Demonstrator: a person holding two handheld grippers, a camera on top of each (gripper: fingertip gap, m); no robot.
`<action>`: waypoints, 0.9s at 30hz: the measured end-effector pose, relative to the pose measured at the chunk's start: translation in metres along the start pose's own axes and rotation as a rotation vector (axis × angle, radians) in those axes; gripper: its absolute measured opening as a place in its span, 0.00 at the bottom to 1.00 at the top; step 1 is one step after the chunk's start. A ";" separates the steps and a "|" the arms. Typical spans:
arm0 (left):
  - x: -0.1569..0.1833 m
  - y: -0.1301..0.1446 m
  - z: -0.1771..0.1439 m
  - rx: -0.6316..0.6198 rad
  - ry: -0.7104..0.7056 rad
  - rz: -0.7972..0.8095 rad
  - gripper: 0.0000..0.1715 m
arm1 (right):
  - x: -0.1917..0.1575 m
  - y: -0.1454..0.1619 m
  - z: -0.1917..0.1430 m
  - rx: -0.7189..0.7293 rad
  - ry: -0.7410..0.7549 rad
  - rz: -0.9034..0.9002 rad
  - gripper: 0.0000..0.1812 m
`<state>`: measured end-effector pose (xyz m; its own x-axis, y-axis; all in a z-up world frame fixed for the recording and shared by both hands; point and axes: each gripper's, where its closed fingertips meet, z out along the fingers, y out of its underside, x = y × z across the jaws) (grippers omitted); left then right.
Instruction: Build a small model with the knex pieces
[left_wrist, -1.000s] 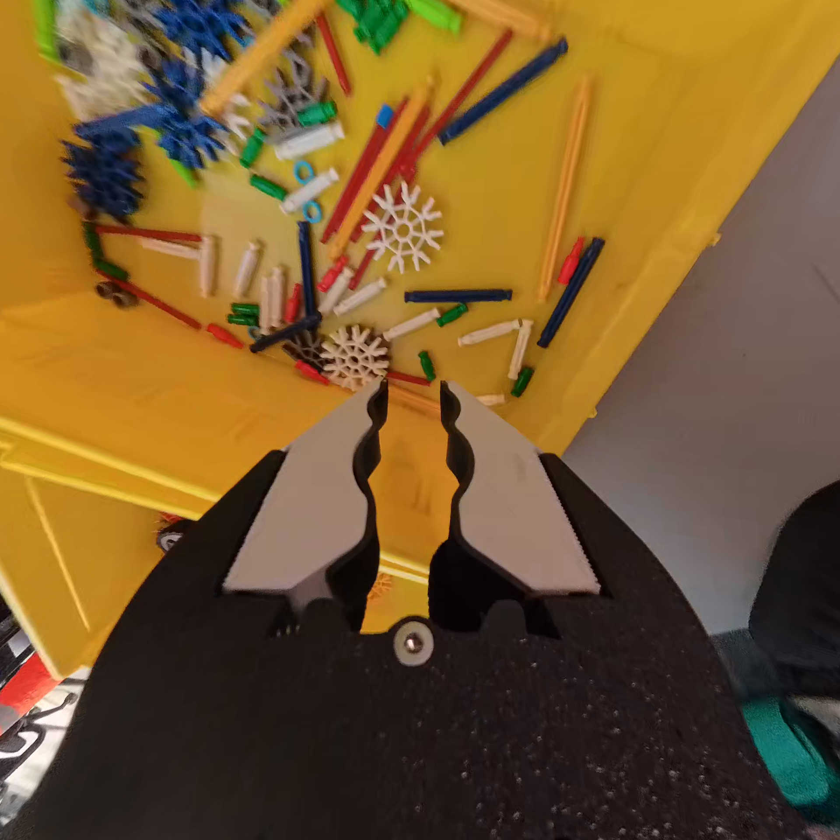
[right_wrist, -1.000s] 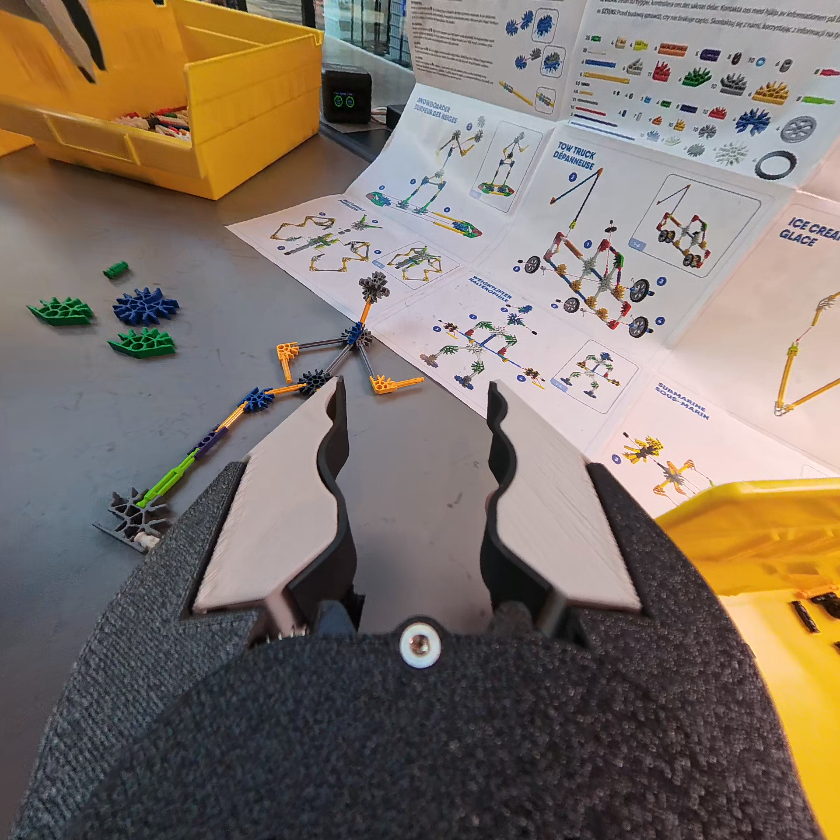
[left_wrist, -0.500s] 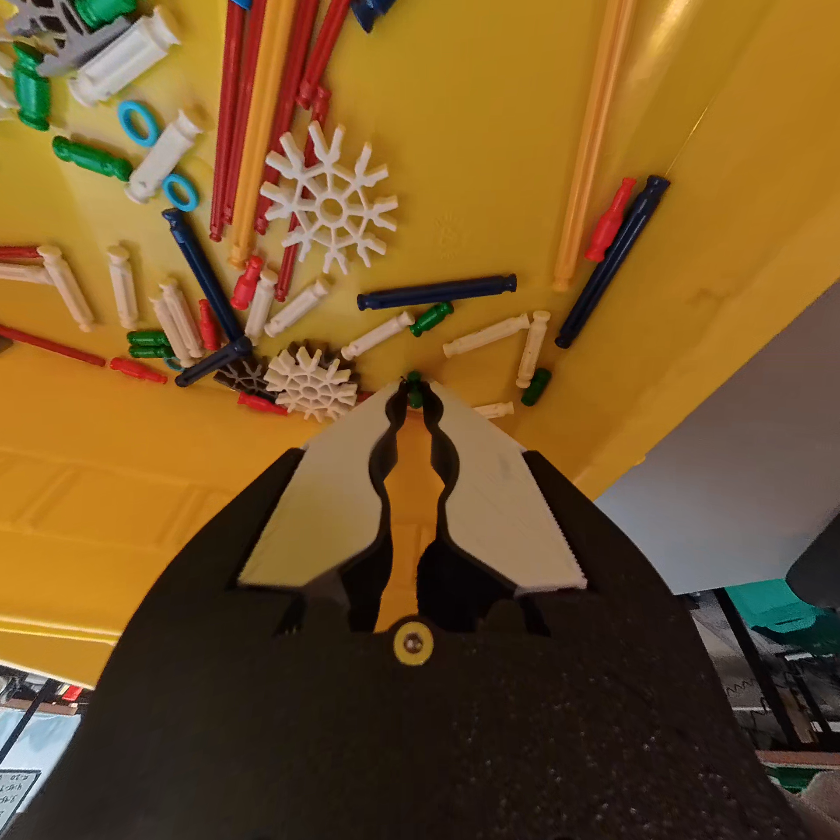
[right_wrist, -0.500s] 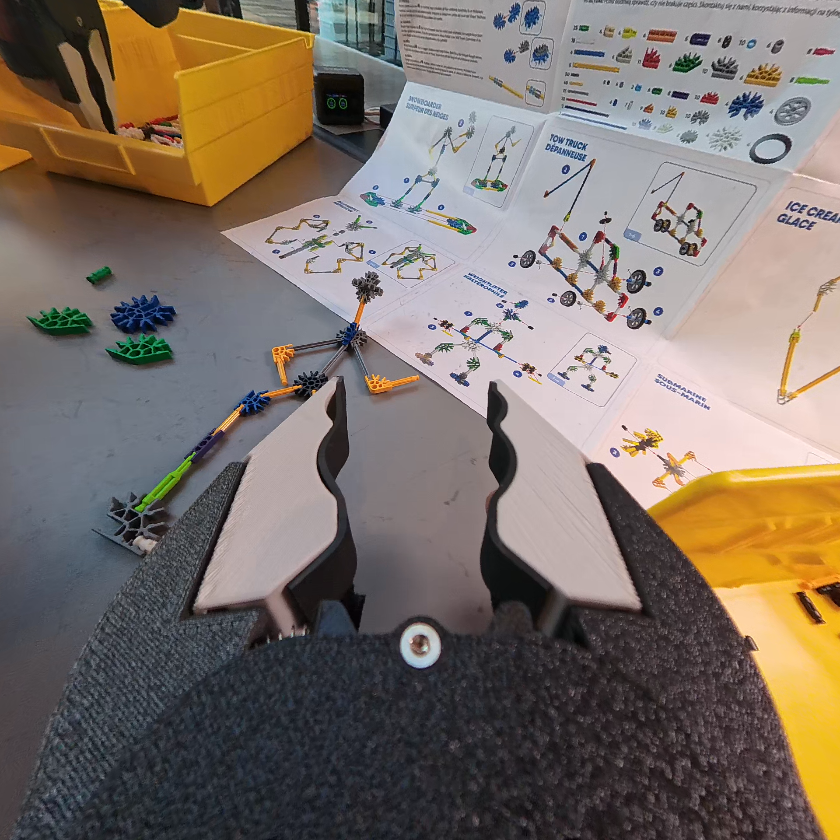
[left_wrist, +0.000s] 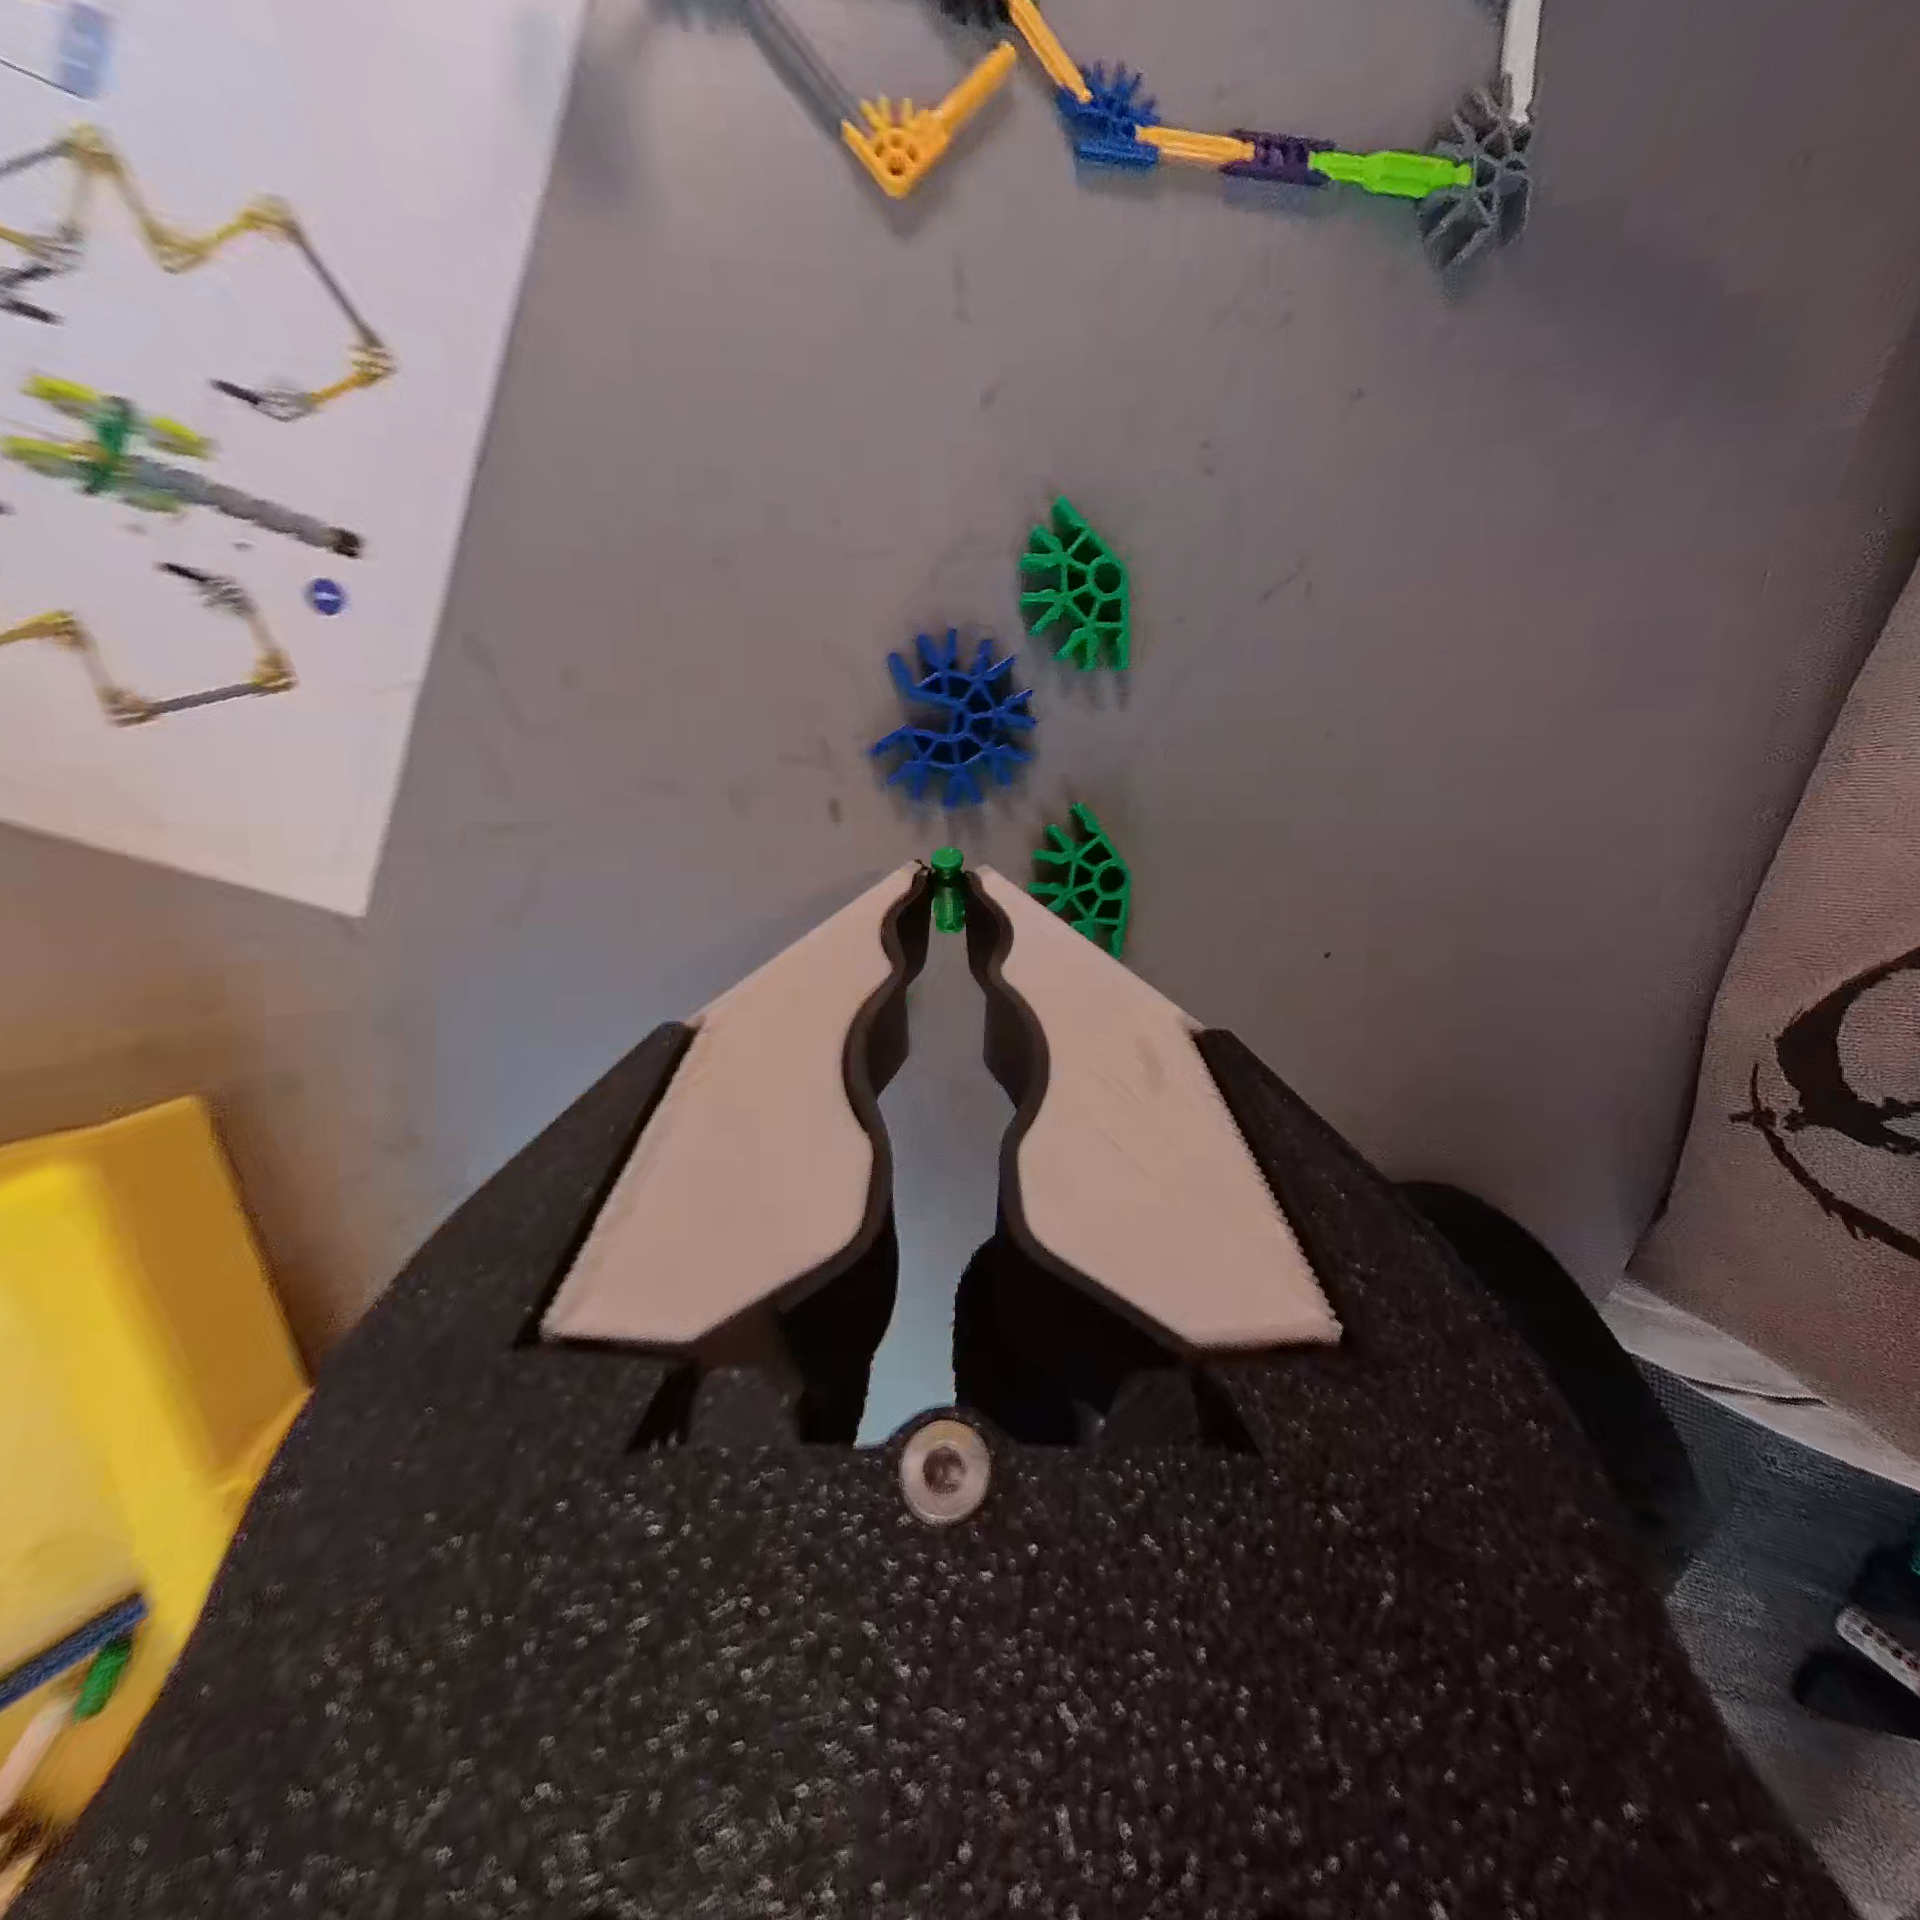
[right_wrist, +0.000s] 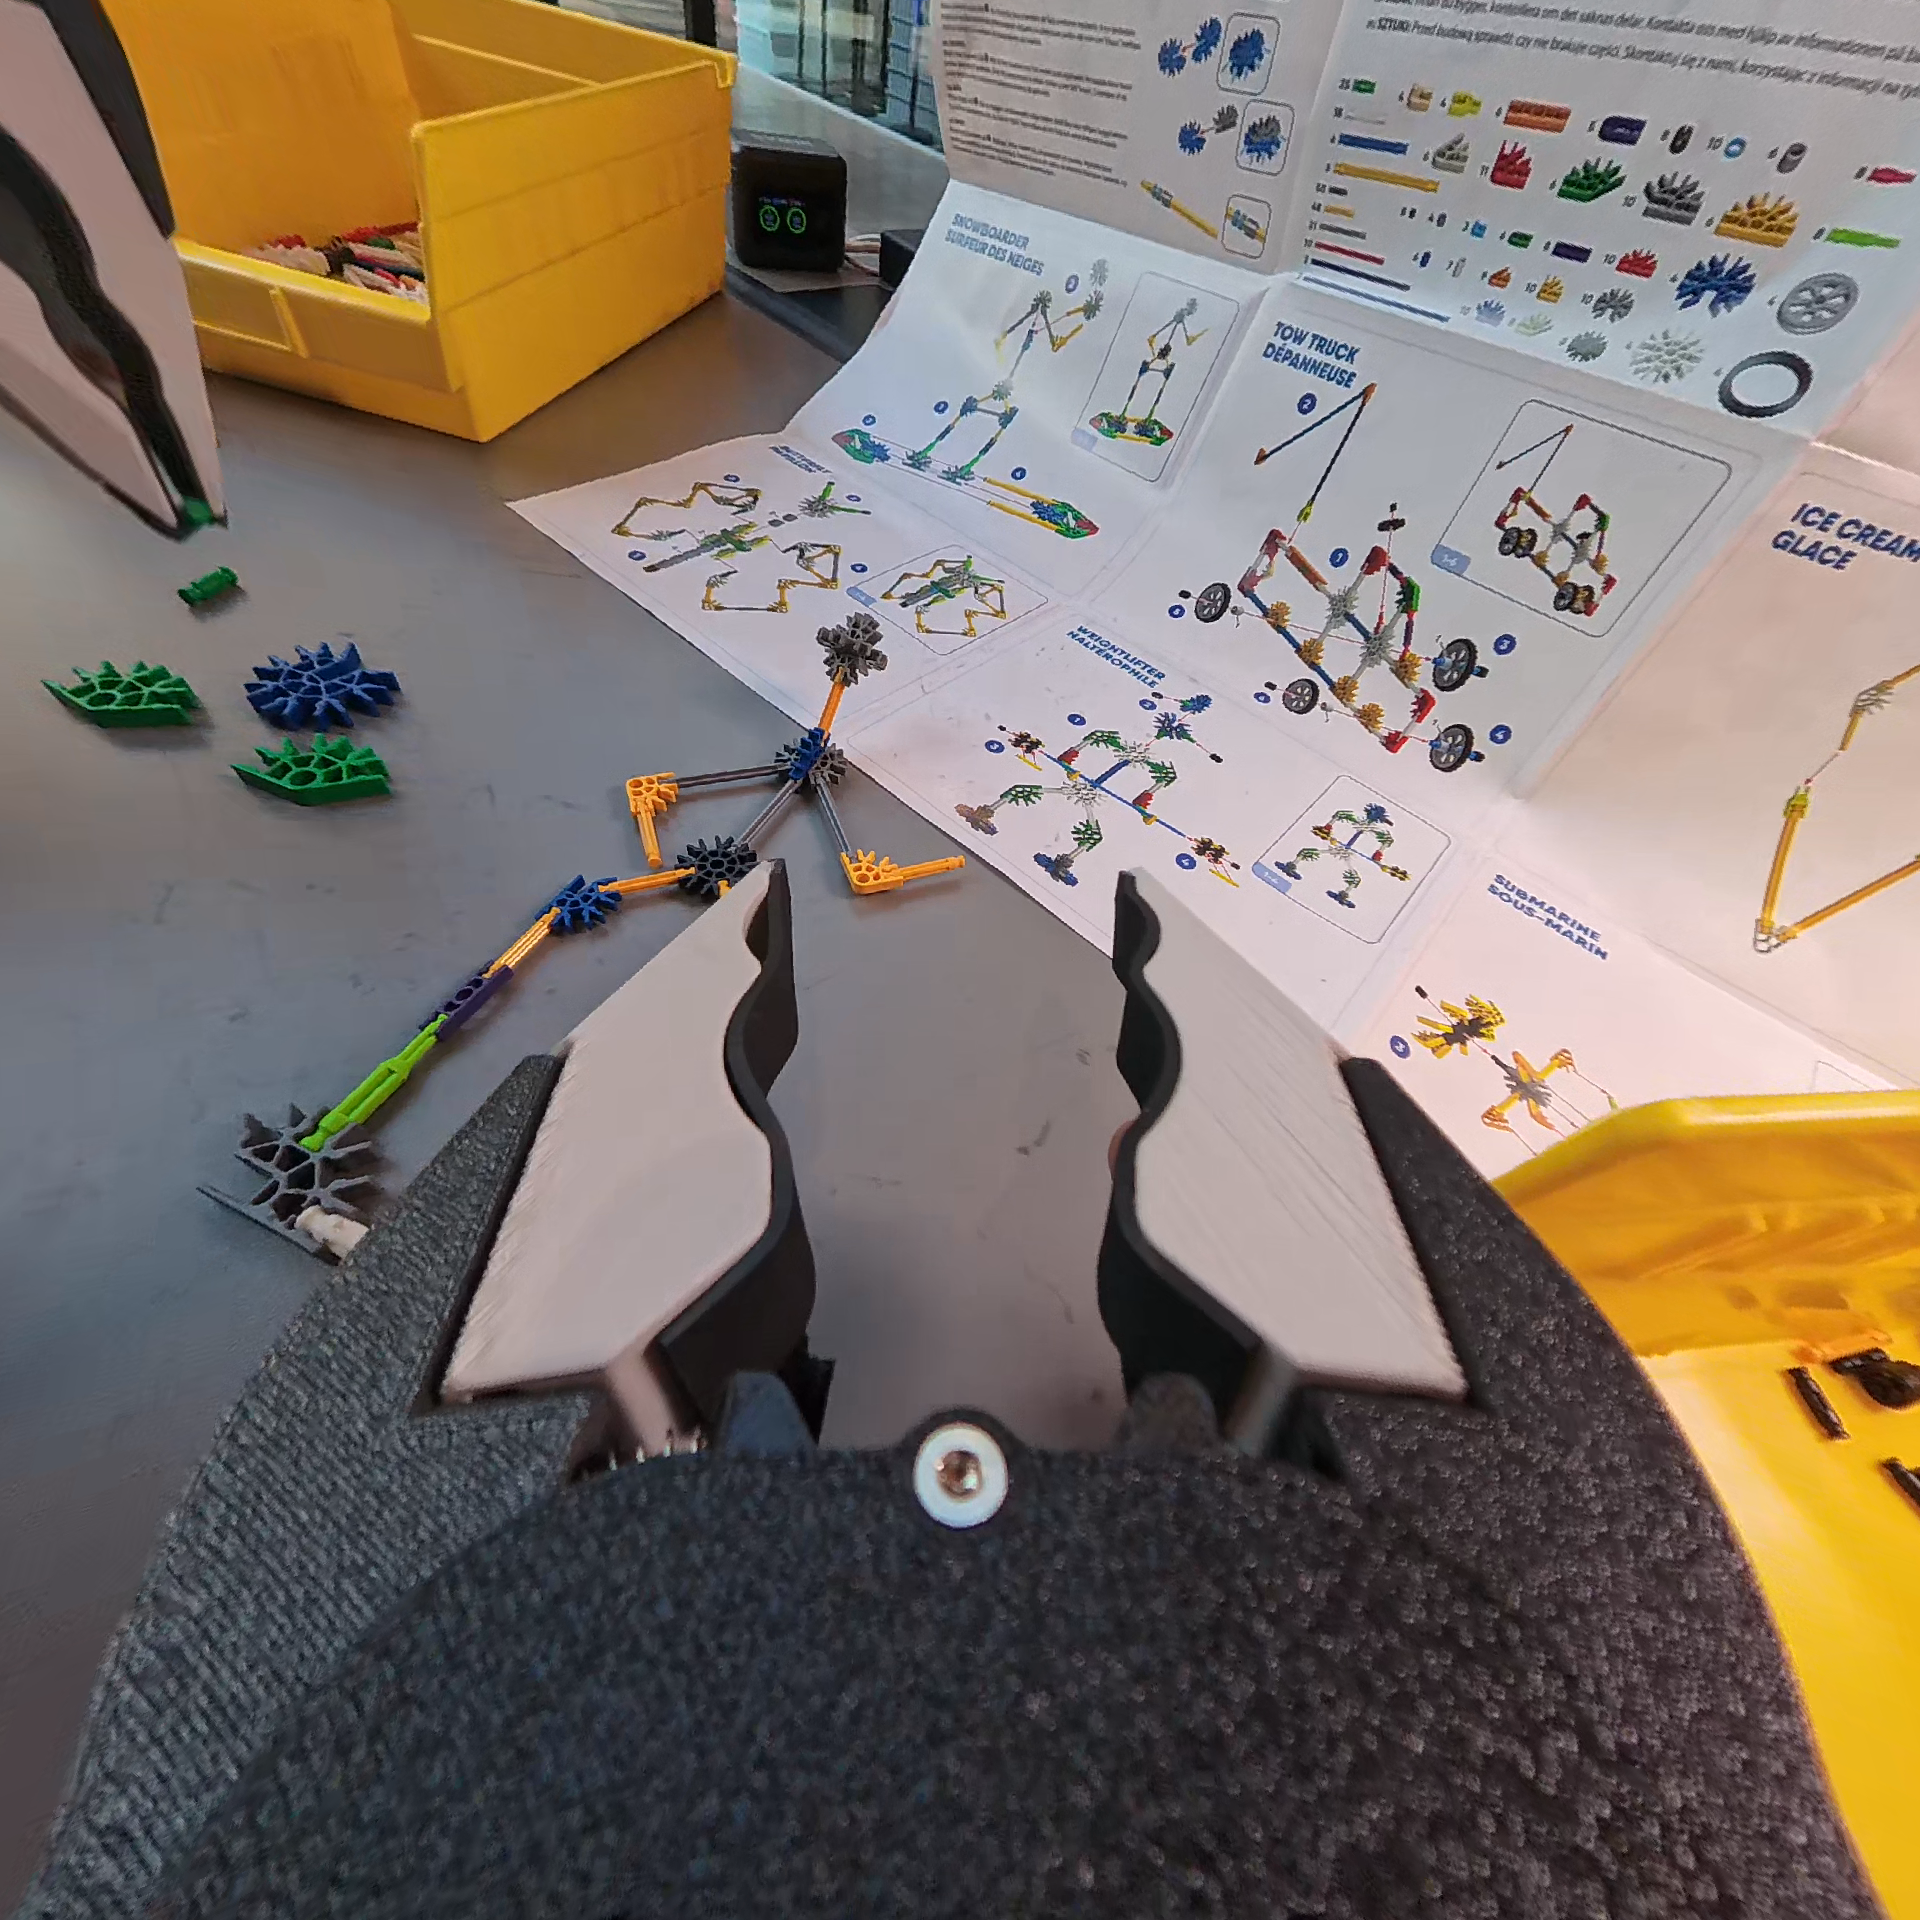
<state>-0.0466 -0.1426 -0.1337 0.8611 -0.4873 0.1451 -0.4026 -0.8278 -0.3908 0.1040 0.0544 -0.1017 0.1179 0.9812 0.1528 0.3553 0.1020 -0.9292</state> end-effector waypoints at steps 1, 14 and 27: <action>0.006 0.002 0.013 -0.005 0.027 -0.004 0.03 | 0.000 0.000 0.000 -0.001 0.003 -0.003 0.34; 0.007 0.006 0.038 0.053 0.019 -0.059 0.05 | -0.003 0.002 0.000 -0.016 0.008 -0.043 0.34; -0.017 0.013 0.008 0.337 -0.153 -0.226 0.14 | -0.006 0.004 0.002 -0.026 -0.008 -0.045 0.34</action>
<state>-0.0645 -0.1430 -0.1484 0.9622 -0.2366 0.1348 -0.0965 -0.7592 -0.6436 0.1028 0.0491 -0.1065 0.0937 0.9770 0.1914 0.3838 0.1420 -0.9124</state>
